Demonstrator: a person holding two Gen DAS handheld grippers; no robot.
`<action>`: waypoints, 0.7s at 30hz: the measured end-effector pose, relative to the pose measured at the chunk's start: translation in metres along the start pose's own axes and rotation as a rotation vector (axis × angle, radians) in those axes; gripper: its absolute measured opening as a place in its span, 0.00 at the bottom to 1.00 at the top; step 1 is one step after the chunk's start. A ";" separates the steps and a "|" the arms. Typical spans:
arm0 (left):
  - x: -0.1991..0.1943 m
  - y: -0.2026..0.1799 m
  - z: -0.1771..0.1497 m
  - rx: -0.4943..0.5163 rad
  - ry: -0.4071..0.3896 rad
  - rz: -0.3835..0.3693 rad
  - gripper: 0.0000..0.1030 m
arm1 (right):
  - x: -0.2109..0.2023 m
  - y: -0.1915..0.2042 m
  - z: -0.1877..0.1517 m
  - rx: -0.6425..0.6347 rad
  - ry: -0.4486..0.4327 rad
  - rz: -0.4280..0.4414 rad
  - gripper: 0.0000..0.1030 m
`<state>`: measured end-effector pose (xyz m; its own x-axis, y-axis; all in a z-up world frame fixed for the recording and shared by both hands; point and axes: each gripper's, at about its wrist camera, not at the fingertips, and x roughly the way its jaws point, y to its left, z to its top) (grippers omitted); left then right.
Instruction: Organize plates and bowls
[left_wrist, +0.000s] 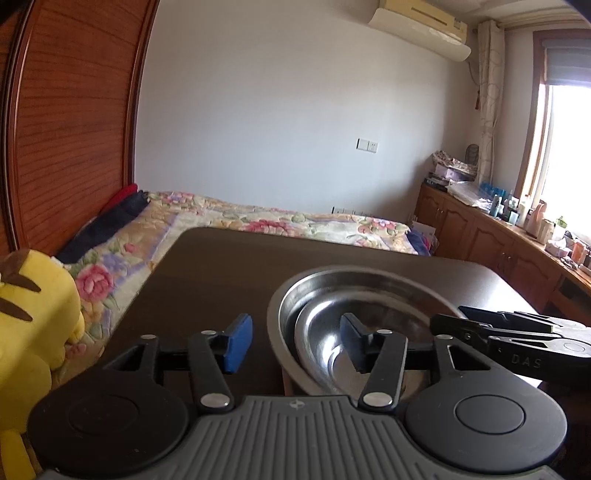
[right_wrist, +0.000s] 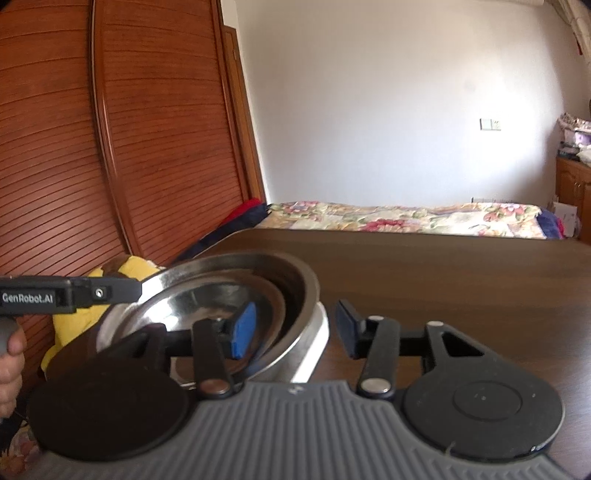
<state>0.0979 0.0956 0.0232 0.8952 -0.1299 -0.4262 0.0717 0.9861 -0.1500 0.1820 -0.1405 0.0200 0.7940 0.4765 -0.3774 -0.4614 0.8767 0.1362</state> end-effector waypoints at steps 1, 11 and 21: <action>-0.002 0.000 0.001 0.006 -0.008 0.002 0.83 | -0.004 0.000 0.002 -0.004 -0.006 -0.006 0.48; -0.022 -0.023 0.012 0.074 -0.060 -0.006 0.96 | -0.043 0.001 0.010 -0.025 -0.081 -0.060 0.51; -0.043 -0.045 0.003 0.107 -0.096 -0.006 1.00 | -0.083 -0.002 0.007 -0.032 -0.143 -0.136 0.79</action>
<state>0.0581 0.0573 0.0511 0.9321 -0.1308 -0.3378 0.1195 0.9914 -0.0542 0.1197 -0.1817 0.0573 0.8969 0.3606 -0.2558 -0.3568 0.9321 0.0629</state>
